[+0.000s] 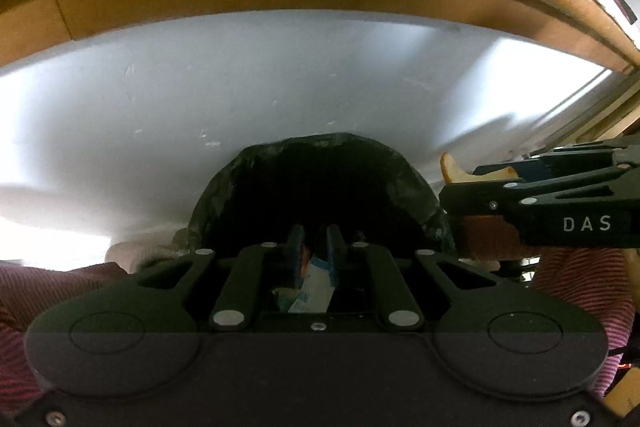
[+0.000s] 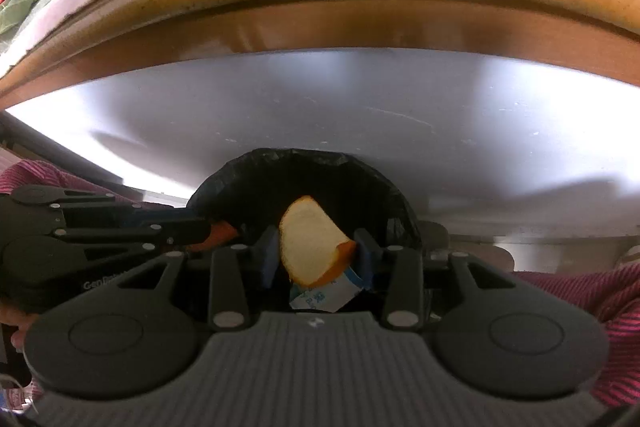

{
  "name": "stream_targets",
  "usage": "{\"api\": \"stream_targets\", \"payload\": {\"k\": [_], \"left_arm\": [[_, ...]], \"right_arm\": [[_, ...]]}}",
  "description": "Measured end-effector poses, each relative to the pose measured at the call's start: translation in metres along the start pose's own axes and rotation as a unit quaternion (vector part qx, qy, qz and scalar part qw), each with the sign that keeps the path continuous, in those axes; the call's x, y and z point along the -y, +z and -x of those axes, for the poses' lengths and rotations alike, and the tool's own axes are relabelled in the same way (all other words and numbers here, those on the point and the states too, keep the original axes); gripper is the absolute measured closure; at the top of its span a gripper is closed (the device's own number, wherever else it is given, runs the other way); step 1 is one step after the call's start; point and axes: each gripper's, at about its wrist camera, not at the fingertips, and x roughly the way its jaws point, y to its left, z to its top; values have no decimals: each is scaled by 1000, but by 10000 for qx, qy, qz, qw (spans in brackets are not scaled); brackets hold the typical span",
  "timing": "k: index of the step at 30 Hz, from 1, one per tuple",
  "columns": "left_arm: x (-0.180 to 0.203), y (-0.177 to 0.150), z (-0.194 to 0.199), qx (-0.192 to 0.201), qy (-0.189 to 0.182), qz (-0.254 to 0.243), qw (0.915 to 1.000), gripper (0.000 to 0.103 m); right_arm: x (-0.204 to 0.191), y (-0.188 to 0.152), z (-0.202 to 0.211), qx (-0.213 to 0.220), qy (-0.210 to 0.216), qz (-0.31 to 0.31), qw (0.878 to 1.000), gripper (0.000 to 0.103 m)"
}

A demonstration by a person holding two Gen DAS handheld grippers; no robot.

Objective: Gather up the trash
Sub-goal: 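Open both tools over the bin to drop the items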

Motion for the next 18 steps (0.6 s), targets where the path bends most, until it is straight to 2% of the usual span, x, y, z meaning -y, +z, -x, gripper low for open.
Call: {"api": "stream_targets", "payload": {"k": [9,11,12,16,18], "left_arm": [[0,-3,-5,-164,24,-8,9999,91],[0,-4,-5,-167,44,2,9999,89],[0,-4,-5,-168,62,11,9998,88],[0,-5,-4,-189,111,41,9998,69],[0,-6,-2,-208,130,44,9997,66]], "right_arm": [[5,0,3,-4,44,9,10000,52],[4,0,3,7,33,10,10000,48],[4,0,3,11,34,8,10000,44],[4,-1,4,9,35,-22,10000,42],[4,-1,5,9,29,-18,10000,41]]}}
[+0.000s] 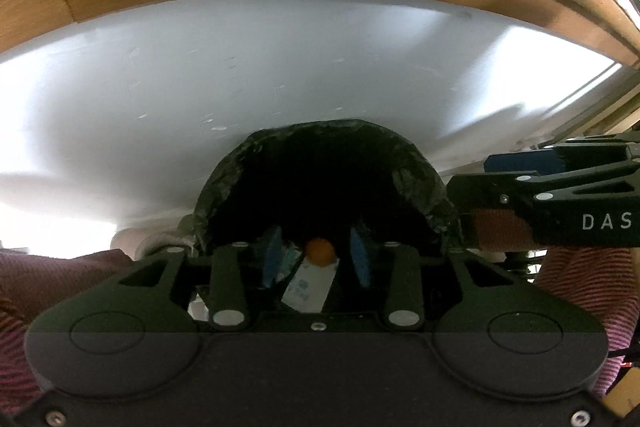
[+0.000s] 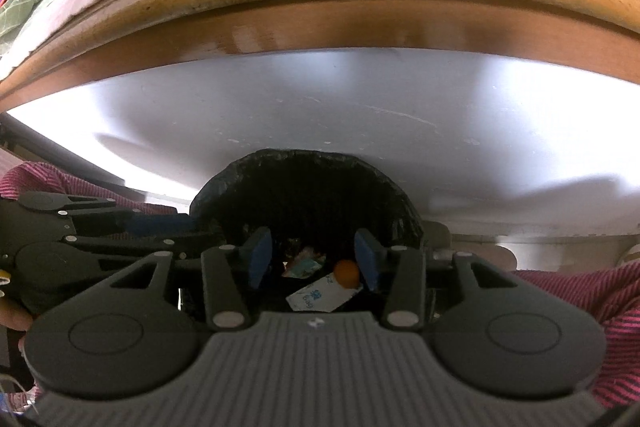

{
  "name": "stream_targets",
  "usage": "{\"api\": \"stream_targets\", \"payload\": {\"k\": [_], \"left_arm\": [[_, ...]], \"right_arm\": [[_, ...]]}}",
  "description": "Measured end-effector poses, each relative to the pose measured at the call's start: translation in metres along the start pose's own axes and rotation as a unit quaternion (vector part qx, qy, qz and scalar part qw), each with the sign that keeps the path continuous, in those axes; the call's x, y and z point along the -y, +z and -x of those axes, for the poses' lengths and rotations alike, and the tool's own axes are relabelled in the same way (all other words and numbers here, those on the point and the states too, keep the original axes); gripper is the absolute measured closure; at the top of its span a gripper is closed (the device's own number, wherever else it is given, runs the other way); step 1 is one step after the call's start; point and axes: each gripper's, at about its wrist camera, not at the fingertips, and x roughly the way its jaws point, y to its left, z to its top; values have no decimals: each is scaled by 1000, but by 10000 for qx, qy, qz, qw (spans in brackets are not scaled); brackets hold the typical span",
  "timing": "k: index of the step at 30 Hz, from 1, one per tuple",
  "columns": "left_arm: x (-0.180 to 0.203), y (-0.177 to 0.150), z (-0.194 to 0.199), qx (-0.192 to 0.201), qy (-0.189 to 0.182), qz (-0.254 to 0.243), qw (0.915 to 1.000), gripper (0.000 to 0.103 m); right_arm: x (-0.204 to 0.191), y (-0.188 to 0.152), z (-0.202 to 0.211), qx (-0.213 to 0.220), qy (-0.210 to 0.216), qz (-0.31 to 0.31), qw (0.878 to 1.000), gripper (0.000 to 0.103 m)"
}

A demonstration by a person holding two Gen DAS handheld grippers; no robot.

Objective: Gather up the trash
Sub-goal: 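Open both tools over the bin to drop the items, then raise both tools back toward the trash pile on the bed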

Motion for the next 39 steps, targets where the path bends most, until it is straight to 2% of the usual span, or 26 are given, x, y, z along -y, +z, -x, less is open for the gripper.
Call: {"api": "stream_targets", "payload": {"k": [4,11,16,19,21,25,30,33,39], "left_arm": [[-1,-1,-2,-114,23,25,9999,59],[1,-1,-2,-221,69,-6,9997,54],[4,-1,5,-141,133,-89,9998,52],[6,0,21,32,46,-181,9998,48],[7,2,41,300,-107,-303,9990,43],[7,8,87,1035,-249,-589,9926,22],[0,22,137,2156,-294,-608,9741,14],[-6,35,154,2708,-113,-536,9611,11],[-22,69,166,3461,533,-371,9359,8]], "right_arm": [[0,-1,-1,6,-14,-4,10000,38],[-1,0,-4,-47,-22,29,10000,34],[-1,0,-3,-66,-12,28,10000,32],[-3,5,6,-49,89,165,9998,28],[-5,10,22,92,228,321,9992,26],[-13,24,63,469,548,826,9940,18],[-21,42,108,1179,580,1260,9833,17],[-21,56,126,1666,471,1277,9766,17],[-22,93,135,2639,114,1193,9571,17]]}}
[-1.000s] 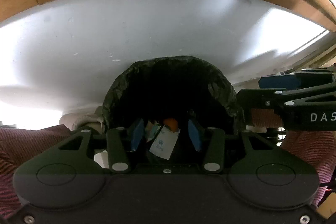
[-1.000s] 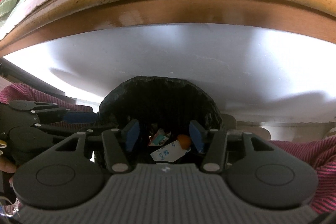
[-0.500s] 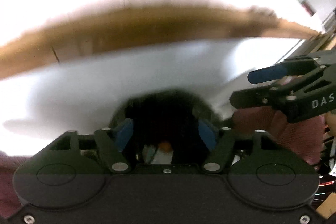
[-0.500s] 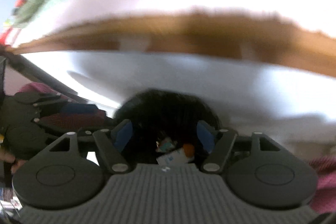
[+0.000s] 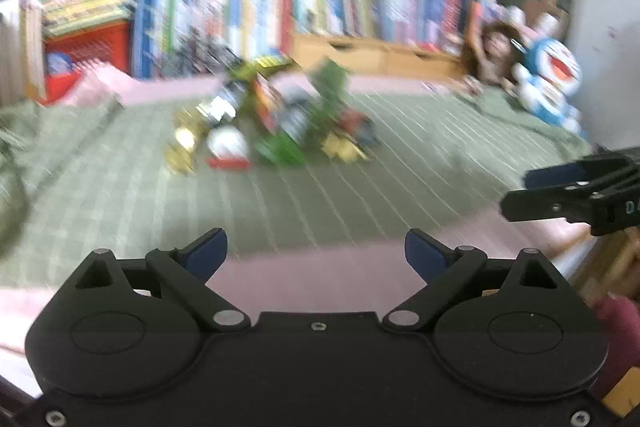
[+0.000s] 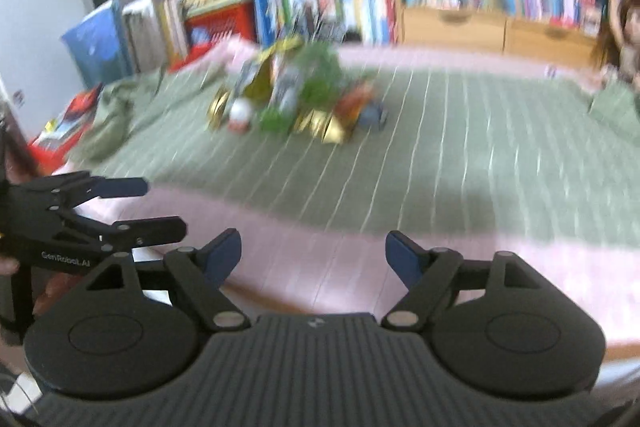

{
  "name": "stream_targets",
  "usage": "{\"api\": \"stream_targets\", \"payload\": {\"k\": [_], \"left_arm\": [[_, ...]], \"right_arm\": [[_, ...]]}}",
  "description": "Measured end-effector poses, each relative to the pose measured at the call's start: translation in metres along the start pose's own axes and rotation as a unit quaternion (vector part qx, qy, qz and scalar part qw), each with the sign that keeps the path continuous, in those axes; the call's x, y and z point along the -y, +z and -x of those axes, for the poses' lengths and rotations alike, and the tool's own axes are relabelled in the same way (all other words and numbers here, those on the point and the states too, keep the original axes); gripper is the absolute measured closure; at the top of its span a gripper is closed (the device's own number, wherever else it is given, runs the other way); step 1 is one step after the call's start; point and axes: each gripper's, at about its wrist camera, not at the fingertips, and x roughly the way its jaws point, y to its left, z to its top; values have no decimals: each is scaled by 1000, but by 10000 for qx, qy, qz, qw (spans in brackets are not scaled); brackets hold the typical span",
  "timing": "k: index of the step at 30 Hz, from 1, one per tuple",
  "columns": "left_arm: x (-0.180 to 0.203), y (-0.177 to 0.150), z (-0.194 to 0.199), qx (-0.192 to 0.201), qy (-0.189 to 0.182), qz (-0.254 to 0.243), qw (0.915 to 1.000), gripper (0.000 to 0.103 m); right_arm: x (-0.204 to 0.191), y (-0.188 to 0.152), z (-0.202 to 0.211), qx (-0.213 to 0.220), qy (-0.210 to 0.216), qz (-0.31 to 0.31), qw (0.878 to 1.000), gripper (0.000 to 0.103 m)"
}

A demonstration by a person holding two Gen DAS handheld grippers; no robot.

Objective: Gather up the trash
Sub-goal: 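Raise both tools back toward the trash pile on the bed, then grasp the white tissue with the left tool while the right tool grasps the gold foil wrapper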

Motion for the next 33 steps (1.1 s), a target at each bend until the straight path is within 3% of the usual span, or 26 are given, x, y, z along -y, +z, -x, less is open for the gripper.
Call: {"api": "stream_targets", "payload": {"k": [5,9,15,20,30,33], "left_arm": [[-22,24,-30,393,416,182,9982,8],[-40,42,-66,322,438,478,9974,10],[-54,54,-108,194,437,760,9960,31],[-65,58,-134,196,631,921,9936,49],[-74,56,-159,60,564,981,9936,51],[-73,56,-157,25,556,974,9937,71]], "right_arm": [[0,23,-36,309,-119,-76,9994,17],[2,36,-68,252,-169,-326,9990,17],[15,50,-113,79,-80,-1036,9946,20],[8,54,-137,100,-159,-1001,9948,21],[1,61,-177,13,-250,-869,9959,20],[-1,58,-179,-29,-240,-771,9967,29]]}}
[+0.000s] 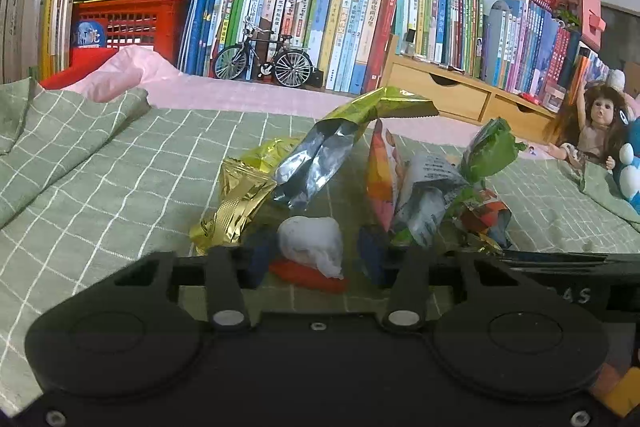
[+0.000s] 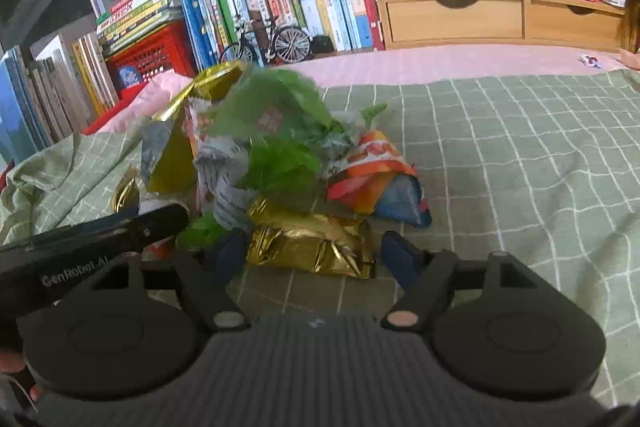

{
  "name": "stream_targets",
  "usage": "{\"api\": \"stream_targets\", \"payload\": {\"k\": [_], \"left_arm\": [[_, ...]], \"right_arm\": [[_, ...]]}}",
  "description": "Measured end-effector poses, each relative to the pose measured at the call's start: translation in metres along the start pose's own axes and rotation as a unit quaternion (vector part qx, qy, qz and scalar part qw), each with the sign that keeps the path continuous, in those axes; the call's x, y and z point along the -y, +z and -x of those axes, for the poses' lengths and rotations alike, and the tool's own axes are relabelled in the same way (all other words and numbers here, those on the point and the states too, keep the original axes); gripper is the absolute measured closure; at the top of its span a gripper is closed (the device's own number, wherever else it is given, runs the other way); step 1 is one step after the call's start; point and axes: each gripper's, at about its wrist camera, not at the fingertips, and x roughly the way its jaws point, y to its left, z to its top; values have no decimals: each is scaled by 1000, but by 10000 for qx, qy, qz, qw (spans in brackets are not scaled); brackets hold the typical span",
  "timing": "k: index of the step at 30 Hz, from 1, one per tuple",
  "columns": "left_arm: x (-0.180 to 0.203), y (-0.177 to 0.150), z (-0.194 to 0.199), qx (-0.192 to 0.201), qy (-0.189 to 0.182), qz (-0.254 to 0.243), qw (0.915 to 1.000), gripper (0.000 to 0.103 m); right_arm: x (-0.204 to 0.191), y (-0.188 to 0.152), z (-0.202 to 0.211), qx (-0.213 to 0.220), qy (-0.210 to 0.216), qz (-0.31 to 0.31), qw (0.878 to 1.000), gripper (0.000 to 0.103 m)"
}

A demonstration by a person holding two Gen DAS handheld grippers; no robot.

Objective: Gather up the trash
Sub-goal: 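Grasp the white tissue with the left tool while the right tool grasps the gold foil wrapper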

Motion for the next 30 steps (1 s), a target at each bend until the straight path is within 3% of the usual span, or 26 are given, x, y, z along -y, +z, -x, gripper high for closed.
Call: {"api": "stream_targets", "payload": {"k": [1,4,10,30], "left_arm": [[2,-1,2,-9,22,-34,10000,73],[6,-3,8,32,19,-139,9999,74],[17,-6,28,150,-54,-282,9995,74],[44,-18,89,243,-434,-461,9977,74]], "right_arm": [[-2,-1,1,2,-17,86,10000,37],[-3,-3,7,27,-10,217,9998,46],[-4,-6,23,149,-20,372,9992,58],[10,-20,75,325,48,211,9992,62]]}}
